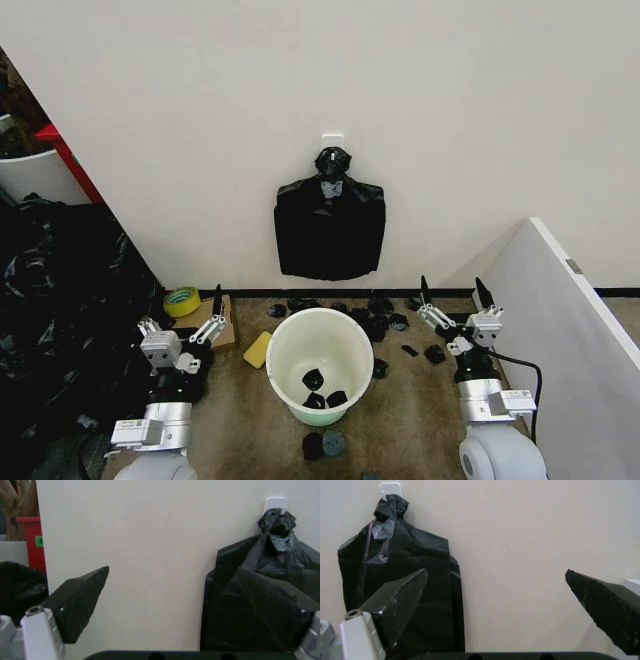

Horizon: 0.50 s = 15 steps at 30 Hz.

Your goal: Place the garbage bag over the trash bin.

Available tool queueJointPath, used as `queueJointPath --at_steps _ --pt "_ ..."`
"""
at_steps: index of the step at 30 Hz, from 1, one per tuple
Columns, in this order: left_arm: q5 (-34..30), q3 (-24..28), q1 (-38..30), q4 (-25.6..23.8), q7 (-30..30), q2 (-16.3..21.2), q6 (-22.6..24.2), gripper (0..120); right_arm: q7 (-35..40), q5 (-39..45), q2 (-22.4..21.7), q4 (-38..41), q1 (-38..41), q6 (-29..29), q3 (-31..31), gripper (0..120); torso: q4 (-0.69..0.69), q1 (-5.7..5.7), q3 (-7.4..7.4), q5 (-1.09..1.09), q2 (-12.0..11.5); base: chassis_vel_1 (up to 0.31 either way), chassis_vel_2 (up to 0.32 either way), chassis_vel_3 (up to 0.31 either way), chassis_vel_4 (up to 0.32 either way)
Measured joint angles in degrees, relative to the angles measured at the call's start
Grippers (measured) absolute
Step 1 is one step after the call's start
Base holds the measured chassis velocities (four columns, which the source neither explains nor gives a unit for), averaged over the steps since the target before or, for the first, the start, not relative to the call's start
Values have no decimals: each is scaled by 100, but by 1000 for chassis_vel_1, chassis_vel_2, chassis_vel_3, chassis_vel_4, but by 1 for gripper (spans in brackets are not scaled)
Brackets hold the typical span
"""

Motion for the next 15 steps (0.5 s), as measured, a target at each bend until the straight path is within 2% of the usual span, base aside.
queueJointPath --at_steps 12,15 --pt "-86 -71 22 -2 -50 95 64 100 -20 -61 46 32 -79 100 31 100 0 0 0 -1 0 0 0 0 0" --pt "-140 -72 54 -77 -102 130 78 100 -39 328 28 80 -114 58 38 100 0 0 0 1 0 0 0 0 0"
